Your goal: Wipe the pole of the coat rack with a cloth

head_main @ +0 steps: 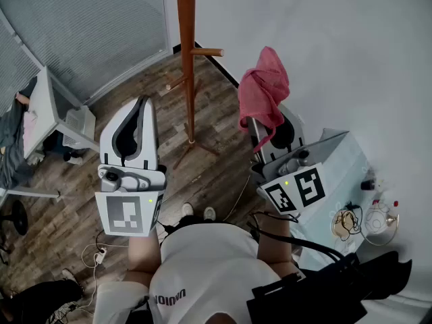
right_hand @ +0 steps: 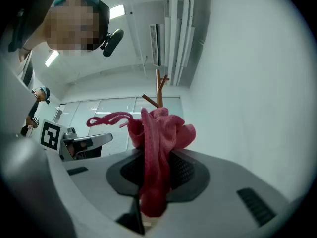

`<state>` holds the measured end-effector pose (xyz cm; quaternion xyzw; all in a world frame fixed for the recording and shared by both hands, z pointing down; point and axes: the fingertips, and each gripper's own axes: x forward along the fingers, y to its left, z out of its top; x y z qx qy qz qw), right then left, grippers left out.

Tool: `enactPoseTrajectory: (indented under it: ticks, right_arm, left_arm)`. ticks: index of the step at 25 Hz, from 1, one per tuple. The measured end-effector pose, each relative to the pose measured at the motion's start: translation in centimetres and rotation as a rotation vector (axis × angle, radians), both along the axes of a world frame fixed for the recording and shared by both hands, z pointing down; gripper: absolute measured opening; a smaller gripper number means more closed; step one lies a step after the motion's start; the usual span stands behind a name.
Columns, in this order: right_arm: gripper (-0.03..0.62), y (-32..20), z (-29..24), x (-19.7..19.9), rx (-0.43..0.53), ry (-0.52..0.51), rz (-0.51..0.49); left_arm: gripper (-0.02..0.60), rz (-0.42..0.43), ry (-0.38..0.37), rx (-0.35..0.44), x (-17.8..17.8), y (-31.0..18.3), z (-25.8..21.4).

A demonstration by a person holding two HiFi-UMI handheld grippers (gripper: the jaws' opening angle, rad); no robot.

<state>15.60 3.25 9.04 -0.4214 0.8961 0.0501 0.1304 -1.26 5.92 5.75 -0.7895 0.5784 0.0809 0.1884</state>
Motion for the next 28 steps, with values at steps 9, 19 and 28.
enactPoseTrajectory:
  ticks: [9,19,28]
  right_arm:
    - [0.097,-0.1,0.2,0.1,-0.013,-0.002,-0.003]
    - [0.098,-0.3,1.8,-0.9,-0.023,0.057,-0.050]
    - [0.098,-2.4,4.6,-3.5,-0.049,0.102,-0.128]
  left_arm:
    - [0.012,0.008,0.011,-0.009,0.2,-0.2,0.2]
    - [0.012,-0.010,-0.013,-0.039,1.1,-0.4,1.2]
    - [0.012,-0.058,-0.017,-0.060,0.7,-1.3,2.1]
